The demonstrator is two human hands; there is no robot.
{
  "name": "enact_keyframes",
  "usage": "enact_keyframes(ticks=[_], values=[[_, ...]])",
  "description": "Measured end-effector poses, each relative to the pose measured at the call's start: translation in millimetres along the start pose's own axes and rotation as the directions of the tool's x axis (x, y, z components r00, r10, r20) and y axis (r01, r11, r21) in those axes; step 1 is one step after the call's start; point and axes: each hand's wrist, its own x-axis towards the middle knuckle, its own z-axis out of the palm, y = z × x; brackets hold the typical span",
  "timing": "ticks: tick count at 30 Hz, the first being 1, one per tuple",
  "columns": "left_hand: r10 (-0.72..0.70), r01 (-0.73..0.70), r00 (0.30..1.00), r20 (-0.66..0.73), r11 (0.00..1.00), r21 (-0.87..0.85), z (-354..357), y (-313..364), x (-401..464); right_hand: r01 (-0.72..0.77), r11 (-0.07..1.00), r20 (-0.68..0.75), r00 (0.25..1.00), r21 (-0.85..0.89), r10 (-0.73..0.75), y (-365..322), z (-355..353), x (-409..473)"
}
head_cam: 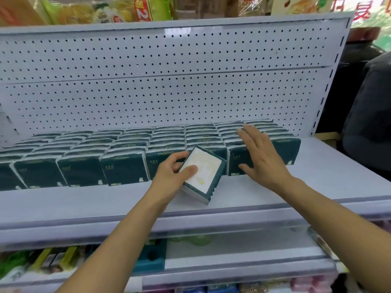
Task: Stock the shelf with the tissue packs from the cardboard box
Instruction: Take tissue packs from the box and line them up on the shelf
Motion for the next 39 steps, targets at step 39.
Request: enact_keyframes(ticks=[39], values=[[0.414, -0.425, 0.851, 0.324, 0.18, 0.887, 132, 10, 67, -0.438, 0.814, 0.065, 0.891, 0.383, 0.449, 118, -56, -89]])
